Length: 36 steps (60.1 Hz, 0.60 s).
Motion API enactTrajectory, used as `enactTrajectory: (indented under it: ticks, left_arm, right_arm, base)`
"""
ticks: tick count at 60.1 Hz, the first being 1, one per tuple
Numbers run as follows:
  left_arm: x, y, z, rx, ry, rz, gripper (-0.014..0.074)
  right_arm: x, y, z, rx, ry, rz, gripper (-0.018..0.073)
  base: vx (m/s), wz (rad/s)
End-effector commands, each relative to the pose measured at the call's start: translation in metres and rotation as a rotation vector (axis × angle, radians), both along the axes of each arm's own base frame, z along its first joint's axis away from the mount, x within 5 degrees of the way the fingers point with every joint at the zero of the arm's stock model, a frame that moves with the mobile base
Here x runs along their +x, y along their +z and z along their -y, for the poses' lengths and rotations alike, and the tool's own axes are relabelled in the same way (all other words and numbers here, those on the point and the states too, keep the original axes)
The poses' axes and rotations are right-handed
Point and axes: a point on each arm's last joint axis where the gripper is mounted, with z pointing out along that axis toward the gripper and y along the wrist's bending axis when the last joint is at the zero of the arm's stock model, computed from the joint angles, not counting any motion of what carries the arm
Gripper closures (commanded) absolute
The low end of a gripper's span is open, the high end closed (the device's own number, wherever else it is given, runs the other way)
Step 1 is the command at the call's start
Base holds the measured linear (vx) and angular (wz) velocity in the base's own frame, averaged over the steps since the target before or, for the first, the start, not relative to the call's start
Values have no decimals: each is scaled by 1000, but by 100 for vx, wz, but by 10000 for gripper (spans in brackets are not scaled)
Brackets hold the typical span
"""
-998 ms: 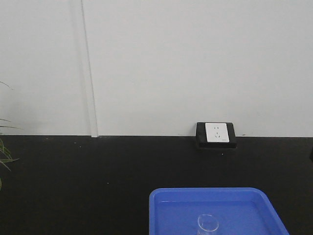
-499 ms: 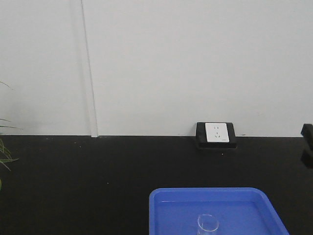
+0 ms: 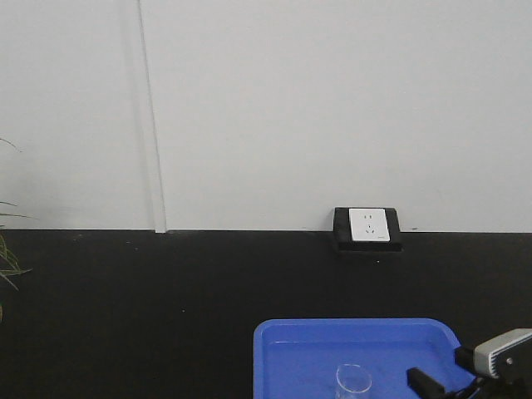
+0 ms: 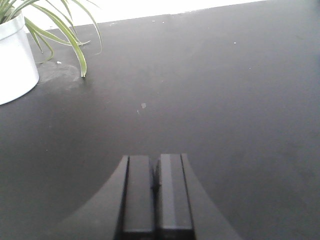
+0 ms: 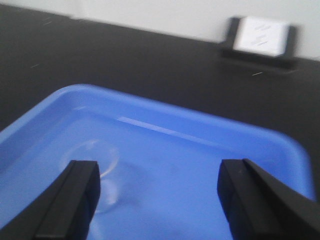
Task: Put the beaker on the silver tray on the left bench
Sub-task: 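Move the right gripper down toward the glass beaker in the blue tray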
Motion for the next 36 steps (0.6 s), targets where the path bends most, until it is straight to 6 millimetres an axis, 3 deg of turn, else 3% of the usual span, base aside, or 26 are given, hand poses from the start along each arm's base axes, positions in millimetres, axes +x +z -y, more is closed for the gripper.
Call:
enactTrajectory:
  ticks: [1,17,36]
  left_arm:
    - [2,0,1,-5,-9,62,595]
    - [2,0,1,-5,-9,62,595]
    - [2,0,1,-5,-9,62,595]
  right_arm:
    - [7,4,-9,88,100,97,8]
    - [15,-34,-14,116,161,51,8]
    - [38,-50,-14,143,175,47,8]
  base:
    - [0,0]
    - [0,0]
    - [0,0]
